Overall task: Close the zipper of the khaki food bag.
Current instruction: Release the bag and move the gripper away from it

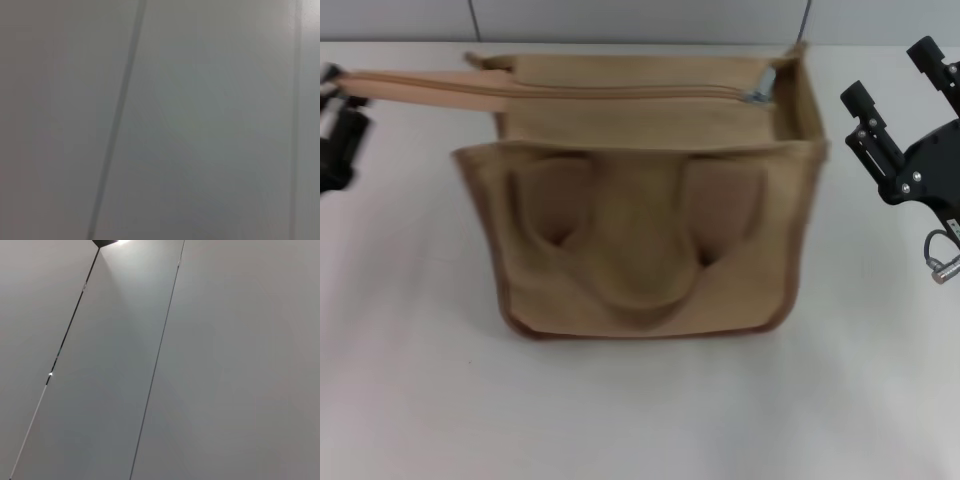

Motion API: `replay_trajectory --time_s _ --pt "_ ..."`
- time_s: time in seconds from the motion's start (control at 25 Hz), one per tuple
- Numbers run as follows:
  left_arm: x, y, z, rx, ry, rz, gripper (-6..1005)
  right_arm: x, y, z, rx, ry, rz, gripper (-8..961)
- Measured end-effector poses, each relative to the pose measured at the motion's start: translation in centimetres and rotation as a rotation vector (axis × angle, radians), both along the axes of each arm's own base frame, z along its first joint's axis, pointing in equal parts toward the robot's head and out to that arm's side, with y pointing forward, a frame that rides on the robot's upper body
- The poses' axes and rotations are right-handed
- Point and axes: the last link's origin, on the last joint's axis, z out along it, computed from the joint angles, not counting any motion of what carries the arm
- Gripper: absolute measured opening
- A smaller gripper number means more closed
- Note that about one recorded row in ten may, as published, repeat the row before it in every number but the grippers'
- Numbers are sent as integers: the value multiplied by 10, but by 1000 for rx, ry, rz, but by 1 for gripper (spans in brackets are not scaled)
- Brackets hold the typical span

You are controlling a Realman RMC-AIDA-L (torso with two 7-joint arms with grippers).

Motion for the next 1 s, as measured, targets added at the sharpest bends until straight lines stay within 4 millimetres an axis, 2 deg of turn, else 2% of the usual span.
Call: replay_trajectory --time_s 0.2,0.36,0.44,0.6,0.8,0.96,1.0 --pt "-11 -11 18 52 -27 28 267 -3 -1 -4 -21 10 3 674" --pt "-12 -16 22 51 -33 13 479 -2 -1 -4 -47 40 -5 684" --pt "-7 -16 18 23 -15 -19 566 -3 1 -4 -71 60 -4 689" --pt "11 -2 -7 -150 84 -118 704 -4 2 -4 -83 61 1 699" --pt "20 5 -18 -215 115 -161 834 -5 2 -4 -85 61 3 712" --pt "22 4 -16 -209 109 -176 834 -5 2 -4 -85 61 3 722" --pt "30 -5 -7 -172 78 -256 834 -4 2 -4 -85 61 2 725"
